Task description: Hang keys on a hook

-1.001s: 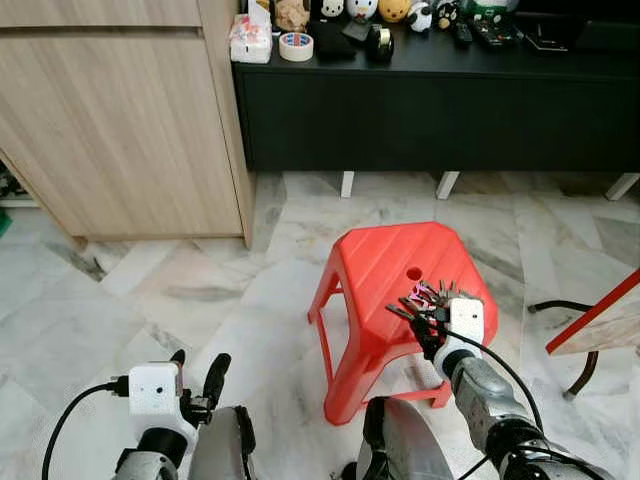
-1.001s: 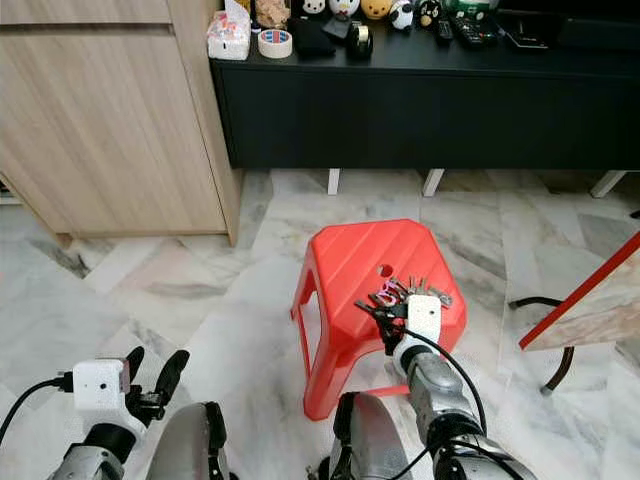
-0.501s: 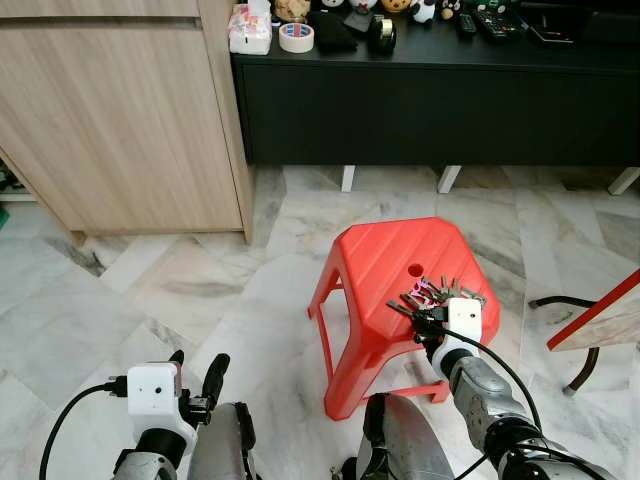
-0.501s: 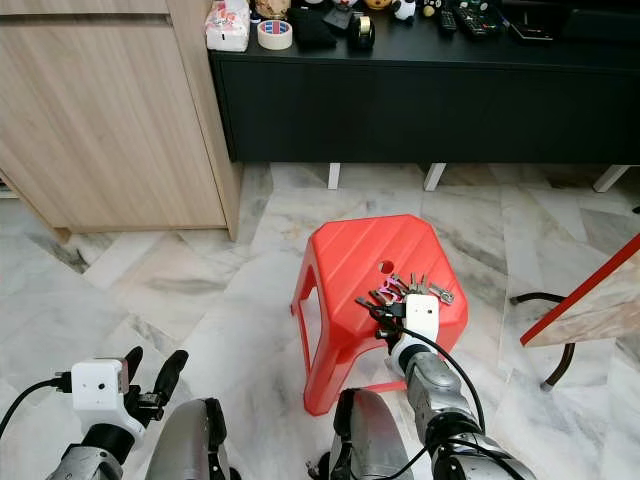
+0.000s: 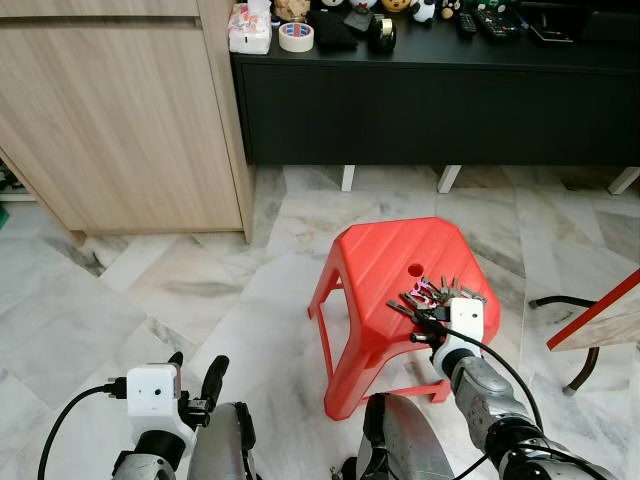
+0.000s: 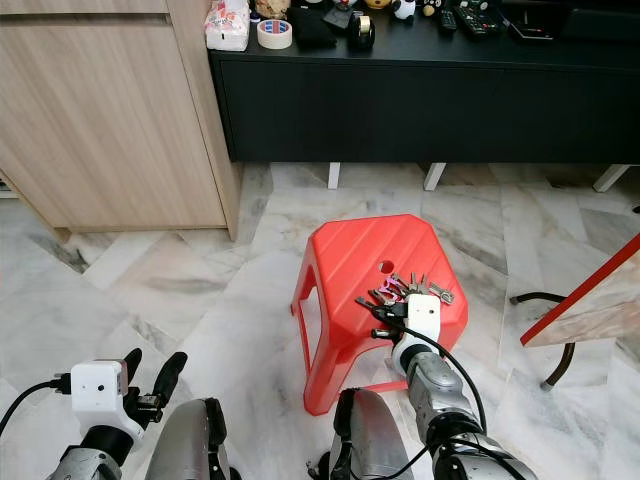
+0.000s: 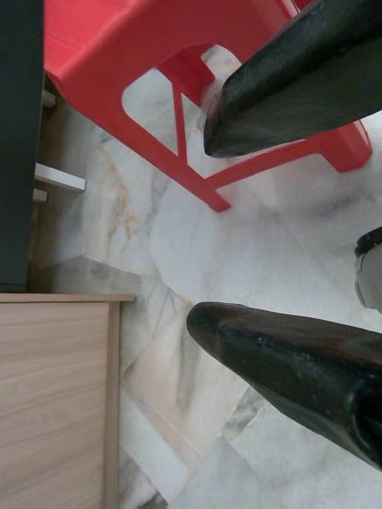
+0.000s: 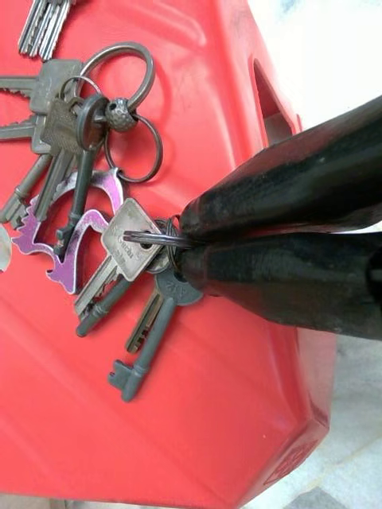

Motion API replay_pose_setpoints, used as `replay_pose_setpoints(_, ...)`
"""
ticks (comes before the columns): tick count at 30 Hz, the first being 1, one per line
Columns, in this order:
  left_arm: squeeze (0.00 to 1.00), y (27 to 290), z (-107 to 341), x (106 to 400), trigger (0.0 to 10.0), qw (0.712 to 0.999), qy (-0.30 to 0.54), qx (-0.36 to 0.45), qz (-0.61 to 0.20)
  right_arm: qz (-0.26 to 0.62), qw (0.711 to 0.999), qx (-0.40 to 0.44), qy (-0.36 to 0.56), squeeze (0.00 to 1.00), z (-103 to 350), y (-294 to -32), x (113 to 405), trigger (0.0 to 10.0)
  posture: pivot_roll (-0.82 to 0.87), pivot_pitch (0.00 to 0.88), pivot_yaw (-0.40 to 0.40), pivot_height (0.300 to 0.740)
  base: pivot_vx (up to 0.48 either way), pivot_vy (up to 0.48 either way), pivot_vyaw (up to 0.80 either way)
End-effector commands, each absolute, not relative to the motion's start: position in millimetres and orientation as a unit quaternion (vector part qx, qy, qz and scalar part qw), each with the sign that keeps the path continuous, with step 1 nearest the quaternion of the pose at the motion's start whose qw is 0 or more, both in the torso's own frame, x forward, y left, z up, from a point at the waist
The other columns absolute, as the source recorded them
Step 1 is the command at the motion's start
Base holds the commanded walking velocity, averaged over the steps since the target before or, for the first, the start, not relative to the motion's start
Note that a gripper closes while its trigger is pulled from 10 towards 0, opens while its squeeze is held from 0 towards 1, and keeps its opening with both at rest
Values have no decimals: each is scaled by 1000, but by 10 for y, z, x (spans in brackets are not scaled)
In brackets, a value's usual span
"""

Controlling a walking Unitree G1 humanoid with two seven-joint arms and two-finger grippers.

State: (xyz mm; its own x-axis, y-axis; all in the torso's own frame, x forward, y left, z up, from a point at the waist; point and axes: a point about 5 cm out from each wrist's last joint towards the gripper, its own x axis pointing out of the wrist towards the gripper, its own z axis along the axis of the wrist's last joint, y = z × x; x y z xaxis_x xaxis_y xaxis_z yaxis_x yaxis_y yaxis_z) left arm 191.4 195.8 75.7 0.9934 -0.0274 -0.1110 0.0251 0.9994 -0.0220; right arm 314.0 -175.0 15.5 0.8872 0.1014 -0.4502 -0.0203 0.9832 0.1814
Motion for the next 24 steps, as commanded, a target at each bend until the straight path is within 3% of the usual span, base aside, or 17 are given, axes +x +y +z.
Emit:
replay_pose_setpoints(1,0,1962,687,1901,10000,998,68,-7,-10,21,967,90,237,0,155,-1822,3136,0,131,149,-110,585,0,0,0)
replay_pose_setpoints(6,0,1974,643,1941,10000,997,71,-4,-9,21,970,90,225,0,191,-1835,3159,0,132,118,-113,585,0,0,0)
replay_pose_setpoints(10,0,2019,575,2022,10000,997,74,1,-3,31,975,87,204,0,245,-1812,3193,0,137,45,-119,585,0,0,0)
replay_pose_setpoints(11,0,2031,564,2041,10000,997,74,3,-1,36,976,84,198,0,257,-1805,3197,353,137,45,-119,585,0,0,0)
replay_pose_setpoints(12,0,2042,548,2066,10000,997,75,5,0,39,977,83,193,0,266,-1796,3201,3490,138,25,-119,585,0,0,0)
replay_pose_setpoints(13,0,2077,509,2118,10000,997,77,6,6,51,980,72,177,0,293,-1780,3206,10000,132,0,-117,585,0,0,0)
replay_pose_setpoints(24,0,2202,338,2294,10000,995,90,7,30,57,992,70,90,0,421,-1833,3140,10000,113,0,-89,585,0,0,0)
